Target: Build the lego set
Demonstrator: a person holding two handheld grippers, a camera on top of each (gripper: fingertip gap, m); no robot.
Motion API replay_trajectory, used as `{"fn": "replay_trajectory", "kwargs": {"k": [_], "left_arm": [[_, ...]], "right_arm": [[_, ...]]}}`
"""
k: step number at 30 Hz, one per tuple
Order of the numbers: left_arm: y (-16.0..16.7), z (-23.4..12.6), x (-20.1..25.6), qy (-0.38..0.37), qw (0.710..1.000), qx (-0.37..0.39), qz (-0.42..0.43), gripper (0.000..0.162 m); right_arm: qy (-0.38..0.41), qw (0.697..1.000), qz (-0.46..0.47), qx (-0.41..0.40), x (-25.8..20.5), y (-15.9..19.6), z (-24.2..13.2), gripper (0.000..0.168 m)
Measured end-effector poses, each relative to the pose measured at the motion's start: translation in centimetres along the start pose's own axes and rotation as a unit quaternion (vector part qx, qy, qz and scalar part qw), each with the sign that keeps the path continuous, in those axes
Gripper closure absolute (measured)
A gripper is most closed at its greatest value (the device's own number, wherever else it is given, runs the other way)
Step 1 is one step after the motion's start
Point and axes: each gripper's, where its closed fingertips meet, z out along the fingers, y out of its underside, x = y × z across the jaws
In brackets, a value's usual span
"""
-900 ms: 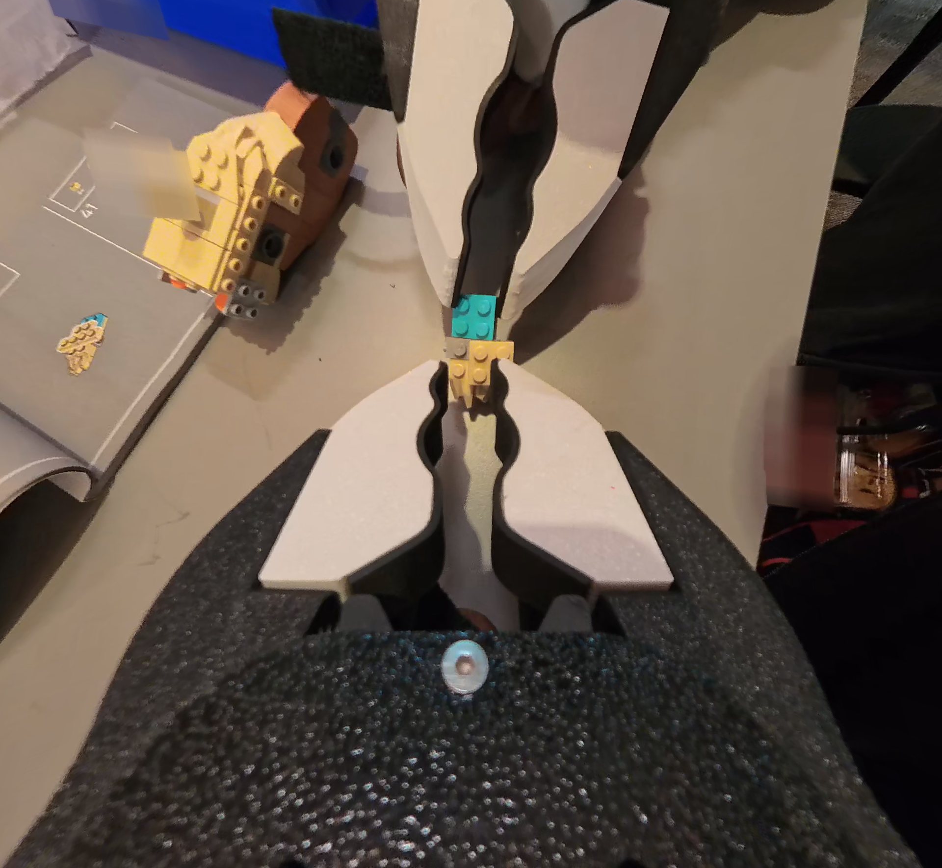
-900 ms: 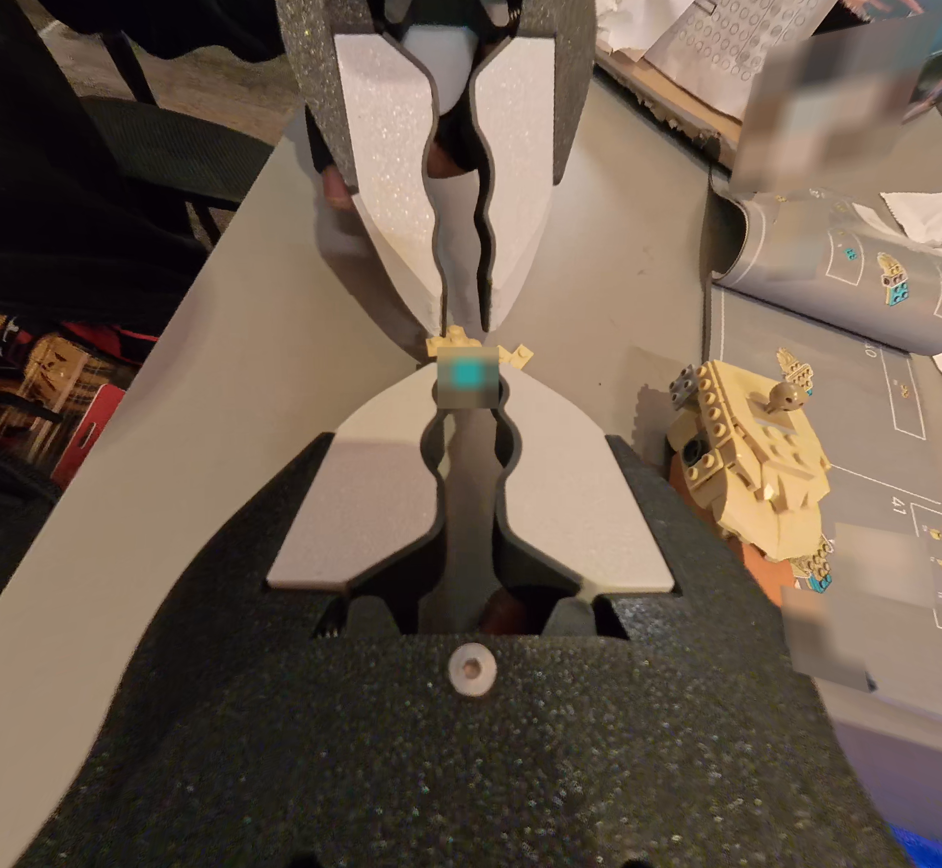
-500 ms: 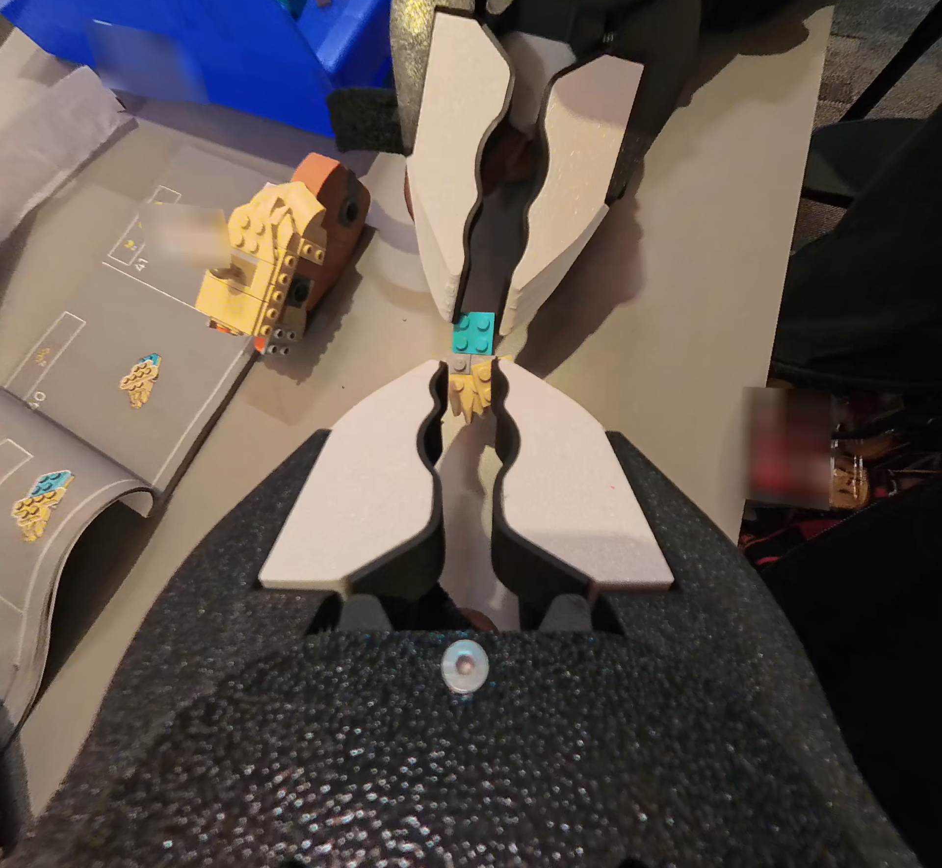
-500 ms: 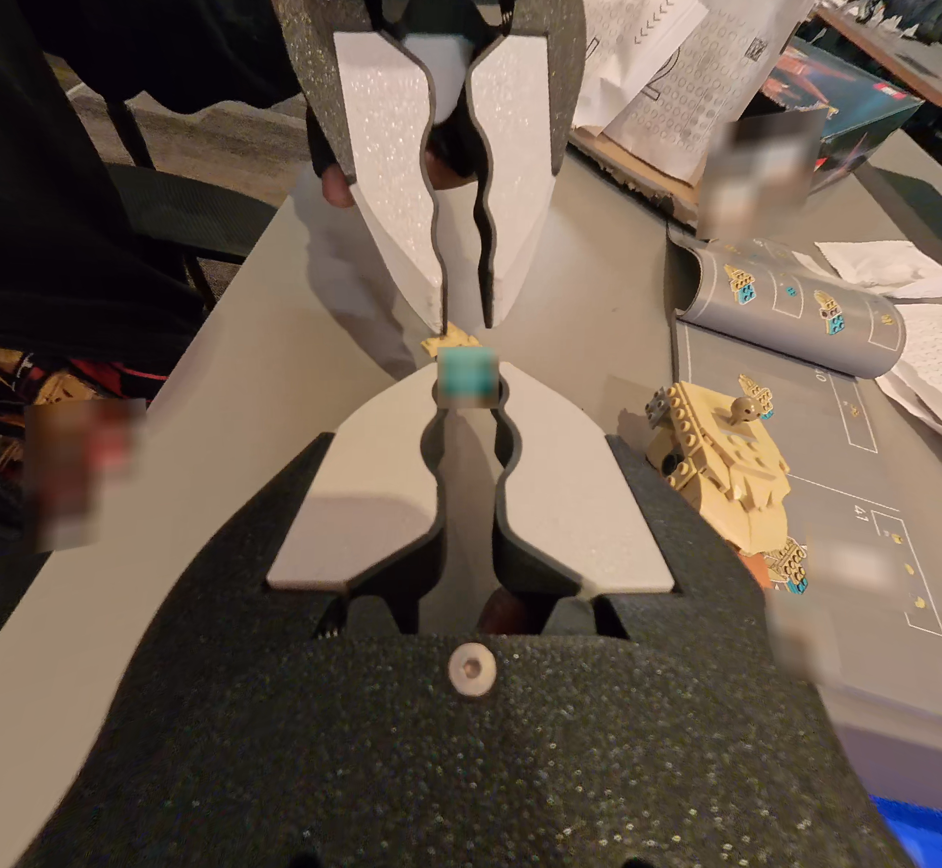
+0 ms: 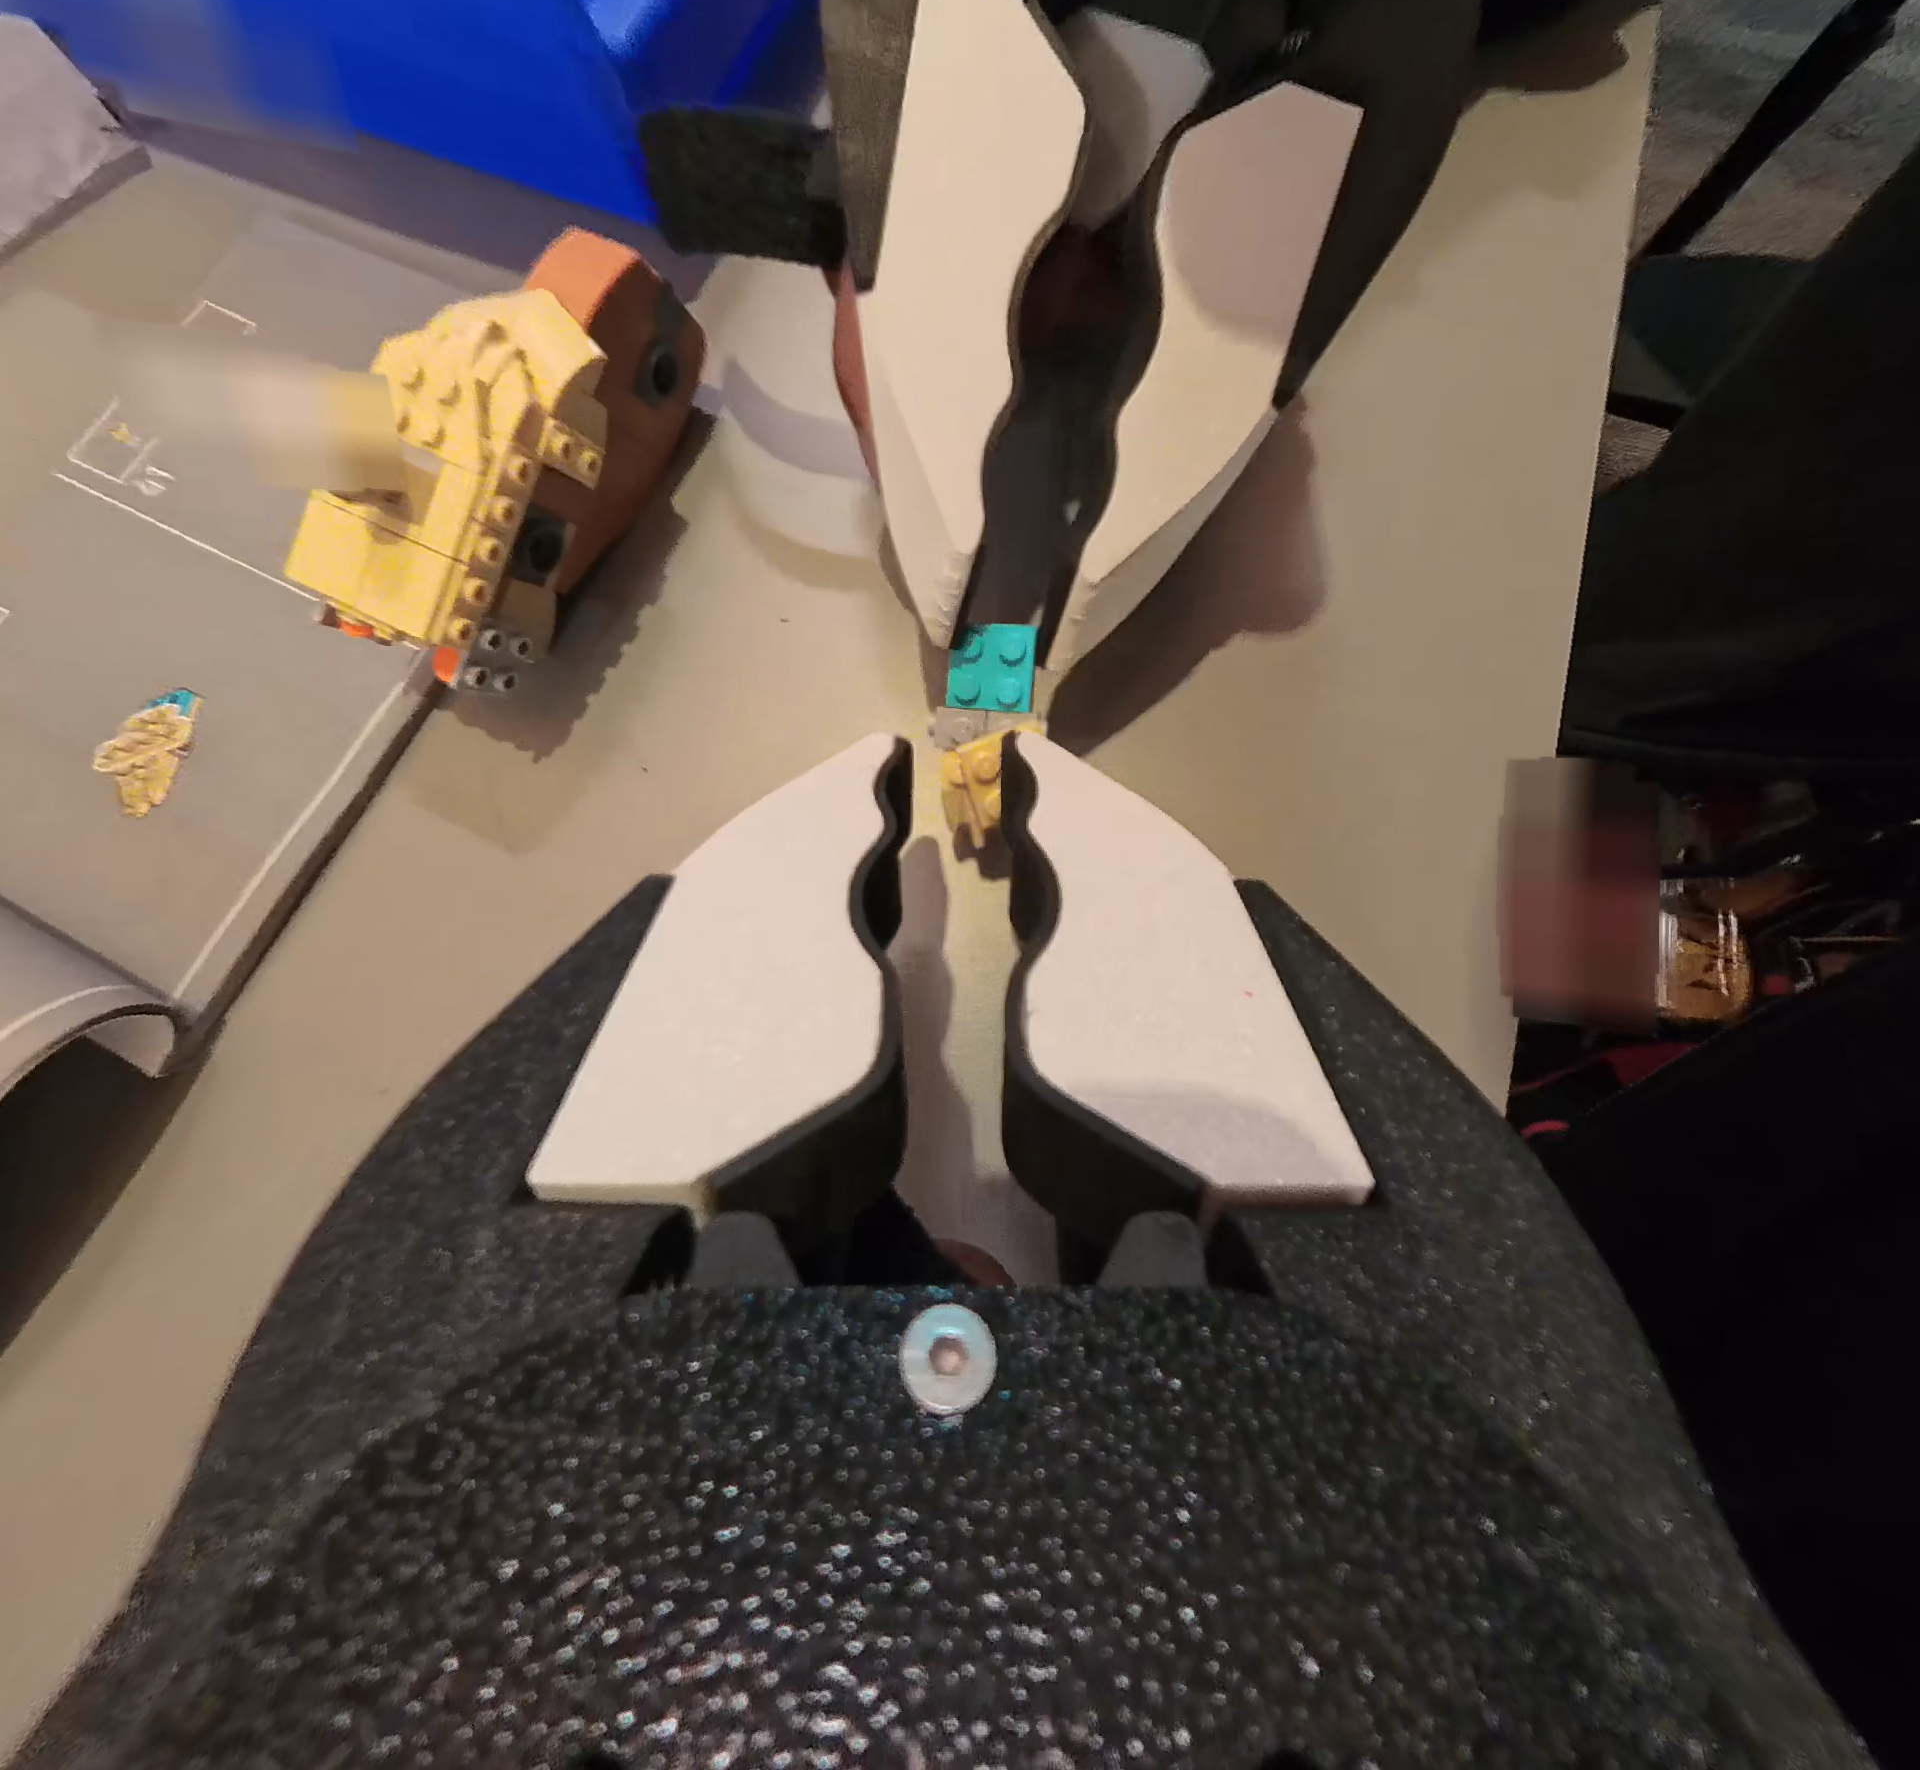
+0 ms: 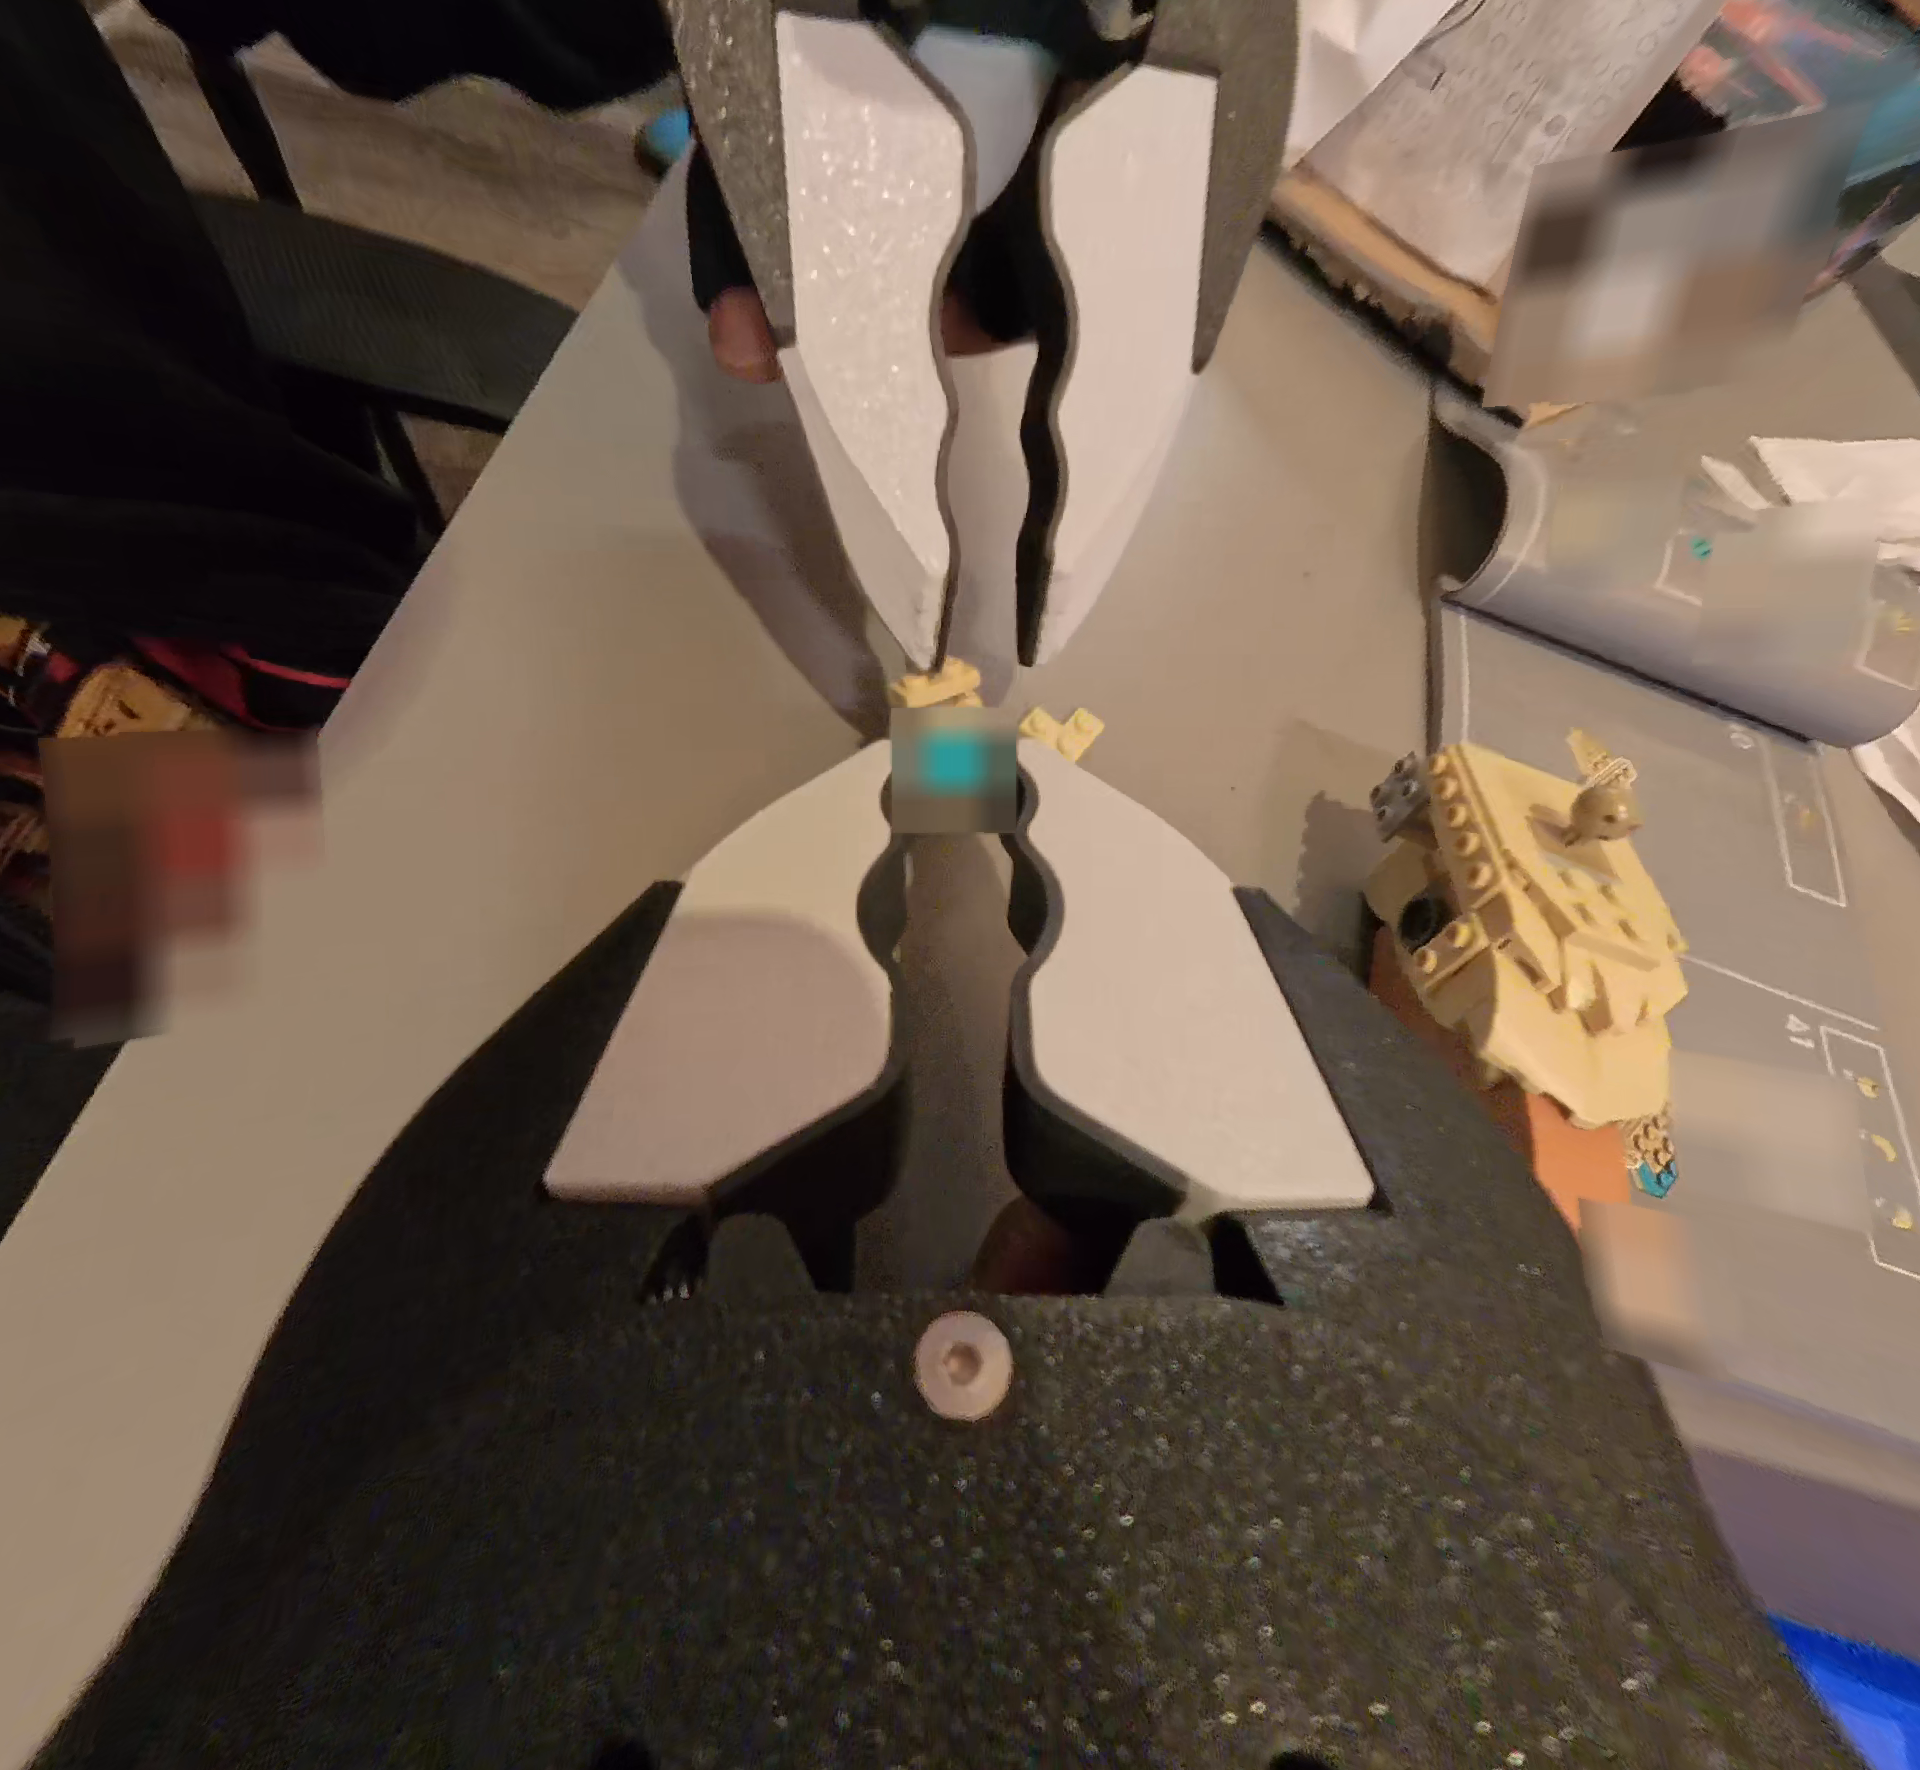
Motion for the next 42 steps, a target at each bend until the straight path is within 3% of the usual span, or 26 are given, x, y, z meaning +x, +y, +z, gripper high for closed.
{"fn": "replay_trajectory", "kwargs": {"k": [9, 24, 42], "left_arm": [[2.1, 1.9, 0.5, 0.025, 0.999, -0.032, -0.013, 0.147], [2.3, 2.6, 0.4, 0.024, 0.998, -0.06, 0.006, 0.147], [1.9, 1.3, 0.3, 0.012, 0.999, -0.031, -0.001, 0.147]], "right_arm": [[-0.007, 0.994, -0.003, -0.108, -0.5, 2.8, 0.8, 0.154], [-0.052, 0.983, 0.024, -0.174, 0.1, 3.7, 0.2, 0.146], [-0.123, 0.945, 0.004, -0.302, 0.3, 4.4, 0.4, 0.141]]}}
